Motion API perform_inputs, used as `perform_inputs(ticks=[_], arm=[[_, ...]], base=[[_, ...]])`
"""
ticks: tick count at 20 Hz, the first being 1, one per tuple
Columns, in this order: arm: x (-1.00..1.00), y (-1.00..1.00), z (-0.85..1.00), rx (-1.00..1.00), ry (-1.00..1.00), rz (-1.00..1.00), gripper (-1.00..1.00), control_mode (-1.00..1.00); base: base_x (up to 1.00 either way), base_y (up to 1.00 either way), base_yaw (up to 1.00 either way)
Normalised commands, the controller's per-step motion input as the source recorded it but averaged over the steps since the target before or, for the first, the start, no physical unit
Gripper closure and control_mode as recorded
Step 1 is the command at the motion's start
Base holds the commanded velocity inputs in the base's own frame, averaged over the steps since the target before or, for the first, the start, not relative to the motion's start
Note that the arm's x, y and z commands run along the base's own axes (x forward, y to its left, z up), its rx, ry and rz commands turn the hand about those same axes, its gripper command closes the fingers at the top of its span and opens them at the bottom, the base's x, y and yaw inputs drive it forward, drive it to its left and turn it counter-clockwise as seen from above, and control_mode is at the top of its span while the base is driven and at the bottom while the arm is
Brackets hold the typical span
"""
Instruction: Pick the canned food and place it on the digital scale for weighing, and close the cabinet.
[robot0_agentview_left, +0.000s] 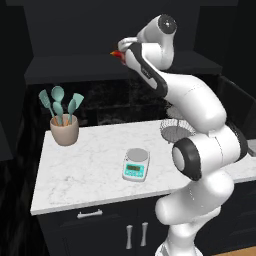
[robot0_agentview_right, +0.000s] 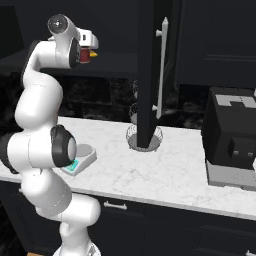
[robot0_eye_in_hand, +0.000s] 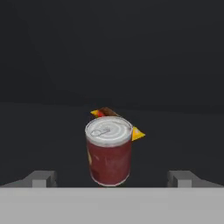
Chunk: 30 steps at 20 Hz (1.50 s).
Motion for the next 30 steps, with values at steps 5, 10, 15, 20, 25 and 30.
perform_inputs(ticks=[5, 10, 15, 20, 25, 30], arm=[[0.34, 0.15, 0.00, -0.04, 0.01, 0.00, -1.00, -1.00], [0.30, 0.08, 0.00, -0.01, 0.03, 0.00, -1.00, -1.00], [0.33, 0.13, -0.02, 0.00, 0.03, 0.00, -1.00, -1.00], [0.16, 0.05, -0.07, 0.00, 0.00, 0.00, -1.00, -1.00], [0.00, 0.00, -0.20, 0.00, 0.00, 0.00, -1.00, -1.00], [0.00, -0.01, -0.21, 0.00, 0.00, 0.00, -1.00, -1.00]], base=[[0.00, 0.00, 0.00], [0.00, 0.00, 0.00], [0.00, 0.00, 0.00], [0.00, 0.00, 0.00], [0.00, 0.00, 0.00], [0.00, 0.00, 0.00]])
